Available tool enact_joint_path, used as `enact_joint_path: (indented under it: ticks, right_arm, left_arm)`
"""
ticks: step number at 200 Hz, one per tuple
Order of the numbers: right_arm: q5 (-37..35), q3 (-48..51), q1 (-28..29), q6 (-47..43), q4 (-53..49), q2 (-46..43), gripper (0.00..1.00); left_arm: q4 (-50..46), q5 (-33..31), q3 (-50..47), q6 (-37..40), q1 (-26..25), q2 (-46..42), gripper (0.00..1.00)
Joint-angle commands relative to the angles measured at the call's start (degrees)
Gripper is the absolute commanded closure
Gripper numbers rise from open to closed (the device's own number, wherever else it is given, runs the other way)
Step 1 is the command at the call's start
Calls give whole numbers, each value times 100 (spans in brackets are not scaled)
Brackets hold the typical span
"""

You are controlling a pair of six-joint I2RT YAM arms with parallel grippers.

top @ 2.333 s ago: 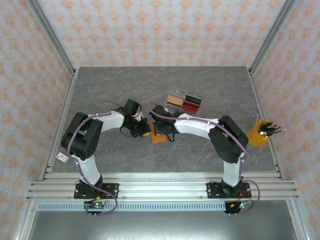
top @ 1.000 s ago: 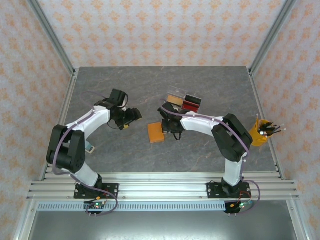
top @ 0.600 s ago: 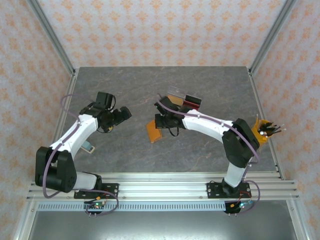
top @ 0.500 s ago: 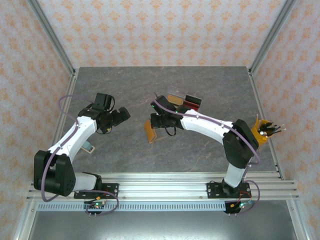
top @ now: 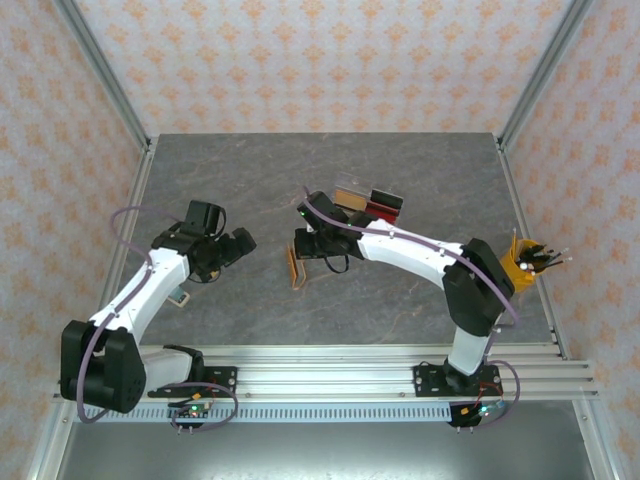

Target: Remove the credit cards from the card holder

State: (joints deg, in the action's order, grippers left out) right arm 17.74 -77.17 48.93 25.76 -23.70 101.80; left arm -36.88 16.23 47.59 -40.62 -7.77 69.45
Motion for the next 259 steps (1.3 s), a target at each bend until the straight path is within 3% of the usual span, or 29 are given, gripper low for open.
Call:
enact_joint_path:
  ticks: [1,61,110,166,199,228,259]
  right_arm:
    - [305,-99,17,183,338,62,92]
    - [63,16,81,295,560,64,92]
    - [404,24,117,417,991,120,92]
    - [-1151,-30,37,584,-173,207,95]
    - [-1696,354,-106,833,-364,2,95]
    - [-1849,742,-232,895,-388,-175,95]
    - [-1867,1080,-355,841,-410,-289,95]
  left_arm:
    - [-78,72,-132,-51,46,-192,0]
    - [-29,273,-194,179,43,-319,0]
    - [52,460,-129,283,46,-240,0]
    - [366,872,-198,265,42,53,2]
    - [754,1391,-290,248,31,407,13]
    - [1167,1811,-321,148,-123,806,34]
    - [1362,1735,-190,8,-584,1156,47]
